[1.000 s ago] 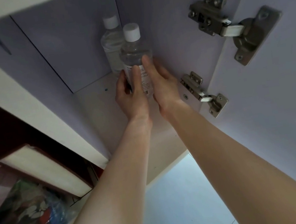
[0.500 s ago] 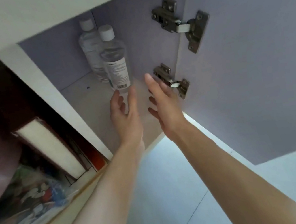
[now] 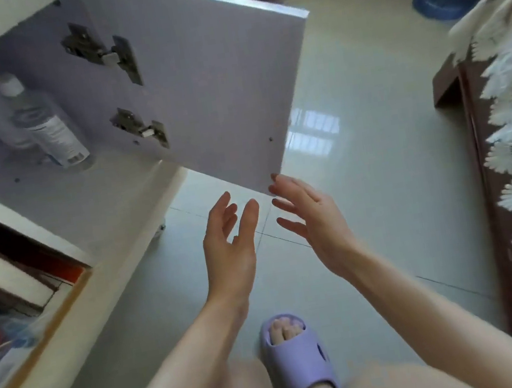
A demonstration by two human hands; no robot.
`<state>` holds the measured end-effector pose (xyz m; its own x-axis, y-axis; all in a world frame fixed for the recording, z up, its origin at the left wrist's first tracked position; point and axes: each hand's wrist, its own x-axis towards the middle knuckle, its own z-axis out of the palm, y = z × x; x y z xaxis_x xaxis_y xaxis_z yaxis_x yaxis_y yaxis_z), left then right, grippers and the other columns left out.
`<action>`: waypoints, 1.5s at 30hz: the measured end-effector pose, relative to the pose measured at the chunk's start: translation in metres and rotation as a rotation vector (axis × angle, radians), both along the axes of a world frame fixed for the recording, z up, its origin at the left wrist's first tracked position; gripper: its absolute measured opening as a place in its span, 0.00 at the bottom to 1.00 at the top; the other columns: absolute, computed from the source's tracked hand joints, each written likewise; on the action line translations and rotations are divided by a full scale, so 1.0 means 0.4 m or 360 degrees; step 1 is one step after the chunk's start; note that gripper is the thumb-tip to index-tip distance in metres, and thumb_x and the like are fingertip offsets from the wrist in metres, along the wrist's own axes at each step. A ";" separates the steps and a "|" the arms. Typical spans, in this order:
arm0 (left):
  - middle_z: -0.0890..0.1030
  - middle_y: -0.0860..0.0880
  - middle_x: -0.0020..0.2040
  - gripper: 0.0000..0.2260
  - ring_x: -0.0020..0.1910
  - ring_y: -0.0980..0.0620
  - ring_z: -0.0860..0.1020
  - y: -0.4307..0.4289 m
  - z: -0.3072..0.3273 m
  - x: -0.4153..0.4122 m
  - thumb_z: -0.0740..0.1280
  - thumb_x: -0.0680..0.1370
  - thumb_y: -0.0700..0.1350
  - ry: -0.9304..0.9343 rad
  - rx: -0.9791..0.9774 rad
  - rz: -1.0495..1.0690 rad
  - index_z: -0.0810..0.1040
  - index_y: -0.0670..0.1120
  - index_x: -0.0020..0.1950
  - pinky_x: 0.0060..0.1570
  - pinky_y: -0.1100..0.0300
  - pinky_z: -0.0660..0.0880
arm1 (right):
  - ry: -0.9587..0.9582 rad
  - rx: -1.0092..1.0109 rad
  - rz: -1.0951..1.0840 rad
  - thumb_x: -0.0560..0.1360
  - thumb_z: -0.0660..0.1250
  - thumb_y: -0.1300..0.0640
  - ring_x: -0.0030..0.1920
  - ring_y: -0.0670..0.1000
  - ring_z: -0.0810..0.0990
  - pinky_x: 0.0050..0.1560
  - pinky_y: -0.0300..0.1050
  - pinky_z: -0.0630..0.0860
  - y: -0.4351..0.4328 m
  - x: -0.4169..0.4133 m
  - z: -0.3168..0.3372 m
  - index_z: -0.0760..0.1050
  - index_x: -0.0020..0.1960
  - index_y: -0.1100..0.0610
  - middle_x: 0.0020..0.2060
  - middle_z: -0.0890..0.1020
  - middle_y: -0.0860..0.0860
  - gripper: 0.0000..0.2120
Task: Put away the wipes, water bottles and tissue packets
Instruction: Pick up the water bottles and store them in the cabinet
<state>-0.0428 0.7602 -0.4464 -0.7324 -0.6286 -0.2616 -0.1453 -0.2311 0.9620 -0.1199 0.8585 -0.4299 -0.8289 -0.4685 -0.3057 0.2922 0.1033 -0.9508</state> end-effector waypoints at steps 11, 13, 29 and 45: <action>0.76 0.53 0.64 0.25 0.64 0.59 0.73 0.236 0.019 -0.158 0.67 0.68 0.61 0.0019 0.0074 -0.0479 0.71 0.58 0.64 0.54 0.71 0.69 | -0.0045 0.0059 -0.0411 0.65 0.66 0.36 0.60 0.46 0.78 0.63 0.50 0.75 0.269 -0.107 0.001 0.77 0.55 0.41 0.61 0.79 0.44 0.21; 0.76 0.53 0.64 0.21 0.65 0.58 0.73 0.253 0.024 -0.216 0.68 0.72 0.58 0.0002 0.0104 -0.0474 0.71 0.57 0.64 0.55 0.70 0.69 | -0.0065 0.0075 -0.0438 0.66 0.66 0.36 0.59 0.45 0.79 0.63 0.50 0.75 0.287 -0.159 0.008 0.77 0.56 0.42 0.60 0.80 0.44 0.20; 0.77 0.49 0.64 0.16 0.64 0.58 0.73 0.259 0.452 -0.533 0.66 0.78 0.51 -0.0501 0.0273 -0.0062 0.72 0.54 0.65 0.62 0.65 0.69 | -0.0537 0.0282 -0.0405 0.67 0.65 0.37 0.58 0.46 0.80 0.63 0.51 0.75 0.245 -0.524 0.426 0.79 0.52 0.45 0.56 0.82 0.46 0.18; 0.75 0.46 0.66 0.17 0.65 0.53 0.73 -0.028 0.643 -0.945 0.65 0.79 0.47 -0.0685 0.0248 0.0359 0.71 0.49 0.68 0.60 0.67 0.69 | -0.0675 0.0449 -0.0021 0.67 0.68 0.39 0.58 0.46 0.80 0.60 0.48 0.76 -0.051 -0.969 0.608 0.78 0.54 0.42 0.57 0.81 0.45 0.18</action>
<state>-0.4209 0.7489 -0.1891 -0.3878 -0.6882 -0.6132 -0.4509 -0.4386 0.7774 -0.5077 0.8383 -0.1866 -0.6099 -0.3094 -0.7296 0.6494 0.3326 -0.6839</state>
